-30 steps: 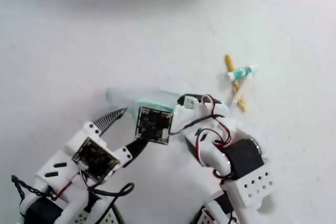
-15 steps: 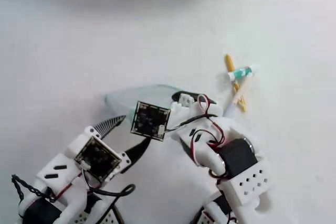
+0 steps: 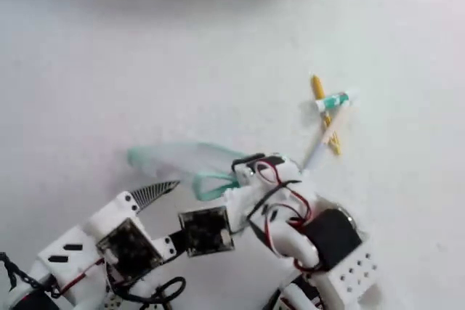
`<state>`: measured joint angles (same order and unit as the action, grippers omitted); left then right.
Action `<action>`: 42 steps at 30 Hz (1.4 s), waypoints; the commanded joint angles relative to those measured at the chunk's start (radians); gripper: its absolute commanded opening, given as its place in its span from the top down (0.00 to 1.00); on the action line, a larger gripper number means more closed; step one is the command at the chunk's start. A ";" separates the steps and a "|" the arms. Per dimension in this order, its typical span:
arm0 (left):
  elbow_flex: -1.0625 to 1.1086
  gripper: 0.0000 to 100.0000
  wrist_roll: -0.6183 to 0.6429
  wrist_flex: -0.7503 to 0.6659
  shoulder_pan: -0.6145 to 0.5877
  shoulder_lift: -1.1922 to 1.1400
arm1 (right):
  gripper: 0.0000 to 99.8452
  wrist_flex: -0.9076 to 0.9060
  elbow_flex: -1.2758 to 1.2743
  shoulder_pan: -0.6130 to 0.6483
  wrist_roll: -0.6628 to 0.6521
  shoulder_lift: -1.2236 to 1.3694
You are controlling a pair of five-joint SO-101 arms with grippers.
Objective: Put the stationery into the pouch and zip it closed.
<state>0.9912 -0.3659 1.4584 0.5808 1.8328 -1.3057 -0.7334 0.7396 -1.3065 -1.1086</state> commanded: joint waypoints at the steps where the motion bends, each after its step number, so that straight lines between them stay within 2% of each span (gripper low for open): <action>1: -0.046 0.74 -0.141 0.015 0.035 -0.007 | 0.98 -0.013 0.015 0.045 -0.017 -0.099; 16: -0.218 0.74 -0.170 0.044 0.033 -0.007 | 0.98 -0.104 0.008 0.047 -0.052 -0.139; 23: -0.060 0.74 -0.241 0.034 0.033 -0.007 | 0.98 -0.084 0.014 0.047 -0.049 -0.140; 32: 0.173 0.74 -0.255 -0.170 0.027 -0.007 | 0.98 -0.045 0.020 0.041 -0.048 -0.140; 38: 0.204 0.74 -0.272 -0.204 -0.137 -0.007 | 0.98 -0.042 0.103 -0.021 -0.043 -0.131; 42: 0.279 0.74 -0.265 -0.264 -0.153 -0.007 | 0.98 -0.041 0.109 -0.022 -0.043 -0.131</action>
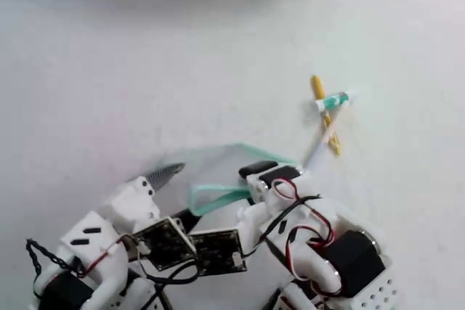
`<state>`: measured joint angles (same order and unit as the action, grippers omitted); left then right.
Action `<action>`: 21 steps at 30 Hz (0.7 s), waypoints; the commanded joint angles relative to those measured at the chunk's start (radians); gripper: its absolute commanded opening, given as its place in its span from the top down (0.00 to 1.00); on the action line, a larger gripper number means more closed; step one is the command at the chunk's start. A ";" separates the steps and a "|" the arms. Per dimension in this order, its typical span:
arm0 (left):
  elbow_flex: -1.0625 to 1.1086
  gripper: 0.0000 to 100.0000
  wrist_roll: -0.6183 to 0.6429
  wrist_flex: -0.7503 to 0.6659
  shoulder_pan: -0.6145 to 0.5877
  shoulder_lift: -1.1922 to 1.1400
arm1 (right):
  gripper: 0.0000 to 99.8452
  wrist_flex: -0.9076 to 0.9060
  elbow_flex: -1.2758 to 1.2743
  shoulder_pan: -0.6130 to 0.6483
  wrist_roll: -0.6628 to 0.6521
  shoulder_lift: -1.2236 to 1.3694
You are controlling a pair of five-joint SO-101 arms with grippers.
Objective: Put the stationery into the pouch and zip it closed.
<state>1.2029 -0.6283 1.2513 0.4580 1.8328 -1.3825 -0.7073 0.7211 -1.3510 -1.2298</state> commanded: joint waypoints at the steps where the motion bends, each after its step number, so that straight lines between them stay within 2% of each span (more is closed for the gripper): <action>1: 0.097 0.75 -0.003 -0.074 -0.024 -0.007 | 0.98 0.036 0.083 -0.004 0.002 -0.010; 5: 0.173 0.83 -0.002 -0.172 -0.010 -0.007 | 0.98 0.036 0.080 -0.001 0.021 -0.008; 9: 0.173 0.91 0.064 -0.195 0.002 -0.007 | 0.98 0.036 0.080 -0.001 0.021 -0.008; 16: 0.195 0.80 0.051 -0.170 0.163 -0.007 | 0.98 0.036 0.080 -0.001 0.017 -0.008; 21: 0.189 0.81 0.052 -0.172 0.202 -0.007 | 0.98 0.039 0.078 -0.007 0.037 -0.008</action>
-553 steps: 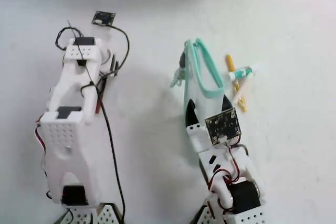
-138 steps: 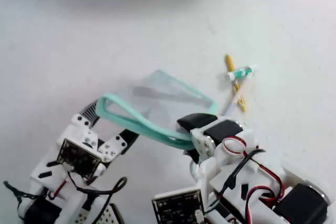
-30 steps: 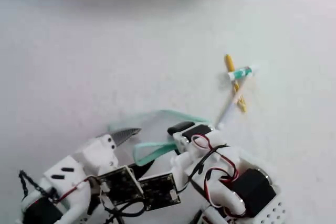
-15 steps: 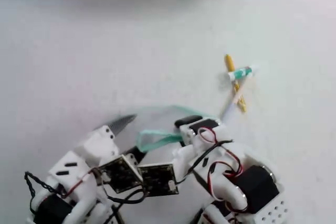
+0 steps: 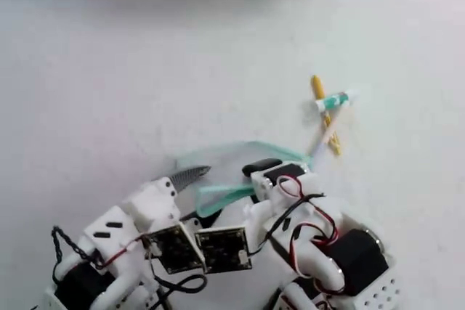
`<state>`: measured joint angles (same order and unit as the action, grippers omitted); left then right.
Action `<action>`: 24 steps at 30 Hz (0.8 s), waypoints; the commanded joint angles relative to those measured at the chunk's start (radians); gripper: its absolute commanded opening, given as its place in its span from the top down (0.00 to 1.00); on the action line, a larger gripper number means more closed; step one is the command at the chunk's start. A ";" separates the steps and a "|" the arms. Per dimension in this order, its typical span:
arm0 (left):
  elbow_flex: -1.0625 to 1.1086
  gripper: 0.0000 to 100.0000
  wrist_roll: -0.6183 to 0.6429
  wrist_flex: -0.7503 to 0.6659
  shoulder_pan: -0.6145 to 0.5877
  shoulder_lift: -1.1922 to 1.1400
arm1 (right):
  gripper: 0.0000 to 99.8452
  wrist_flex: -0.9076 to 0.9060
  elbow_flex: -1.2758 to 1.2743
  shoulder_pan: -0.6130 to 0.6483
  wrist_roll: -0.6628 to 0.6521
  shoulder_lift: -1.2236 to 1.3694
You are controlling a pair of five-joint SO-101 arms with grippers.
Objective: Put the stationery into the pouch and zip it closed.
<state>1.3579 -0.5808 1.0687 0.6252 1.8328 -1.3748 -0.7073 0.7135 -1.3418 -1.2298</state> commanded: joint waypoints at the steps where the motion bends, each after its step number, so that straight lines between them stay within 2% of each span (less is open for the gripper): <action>1: 0.034 0.81 0.005 0.011 0.035 -0.007 | 0.98 0.044 0.078 0.001 0.055 -0.008; 3: 0.034 0.83 0.005 0.009 0.035 -0.007 | 0.96 0.090 0.078 -0.018 0.150 -0.013; 5: 0.034 0.85 0.005 0.008 0.035 -0.007 | 0.89 0.124 0.083 -0.047 0.230 -0.019; 8: 0.034 0.88 0.005 0.008 0.035 -0.007 | 0.79 0.131 0.078 -0.050 0.250 -0.015; 14: 0.040 0.98 0.008 -0.048 0.027 -0.007 | 0.81 0.130 0.078 -0.048 0.253 -0.018; 21: 0.037 0.98 0.147 -0.147 -0.010 -0.007 | 0.81 0.128 0.092 -0.050 0.264 -0.027; 24: 0.038 0.98 0.199 -0.204 -0.076 -0.007 | 0.81 0.131 0.147 -0.050 0.368 -0.076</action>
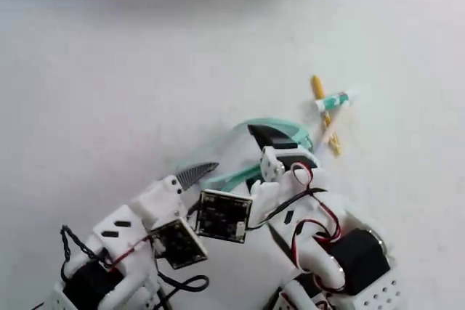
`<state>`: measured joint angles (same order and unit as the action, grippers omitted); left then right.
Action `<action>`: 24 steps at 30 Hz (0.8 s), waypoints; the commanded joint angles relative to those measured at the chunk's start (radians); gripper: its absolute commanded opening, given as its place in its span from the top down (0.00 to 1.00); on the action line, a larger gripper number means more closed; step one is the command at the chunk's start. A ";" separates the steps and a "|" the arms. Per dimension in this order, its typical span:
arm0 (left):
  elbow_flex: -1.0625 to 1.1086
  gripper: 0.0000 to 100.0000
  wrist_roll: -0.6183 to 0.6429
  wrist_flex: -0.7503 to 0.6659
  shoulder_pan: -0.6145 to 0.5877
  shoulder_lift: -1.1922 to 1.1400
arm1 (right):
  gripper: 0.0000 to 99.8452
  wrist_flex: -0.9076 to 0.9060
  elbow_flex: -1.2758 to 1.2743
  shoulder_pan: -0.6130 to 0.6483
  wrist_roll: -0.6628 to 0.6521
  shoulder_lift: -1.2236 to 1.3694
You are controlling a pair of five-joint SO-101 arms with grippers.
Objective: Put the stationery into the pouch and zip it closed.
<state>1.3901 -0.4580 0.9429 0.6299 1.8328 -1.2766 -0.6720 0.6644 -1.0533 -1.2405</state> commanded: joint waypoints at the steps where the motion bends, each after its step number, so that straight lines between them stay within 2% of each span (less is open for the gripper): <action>1: 0.006 0.98 0.095 -0.084 -0.097 -0.007 | 0.81 0.033 0.143 -0.001 0.117 -0.090; 6: 0.006 0.98 0.124 -0.087 -0.120 -0.007 | 0.81 0.033 0.256 -0.044 0.230 -0.199; 12: 0.006 0.98 0.138 -0.094 -0.120 -0.007 | 0.81 0.059 0.253 -0.329 0.316 -0.236; 15: 0.009 0.98 0.239 -0.170 -0.122 -0.008 | 0.82 0.102 0.181 -0.499 0.384 -0.232; 19: 0.003 0.96 0.370 -0.301 -0.168 -0.012 | 0.82 0.216 0.028 -0.711 0.563 -0.232; 22: -0.009 0.86 0.451 -0.255 -0.185 -0.031 | 0.82 0.217 -0.035 -0.819 0.707 -0.232; 24: -0.012 0.84 0.509 -0.229 -0.186 -0.088 | 0.82 0.180 -0.054 -0.843 0.760 -0.232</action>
<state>1.4131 -0.0545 0.7004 0.4565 1.8128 -1.0879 -0.7104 -0.1258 -0.3767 -1.4737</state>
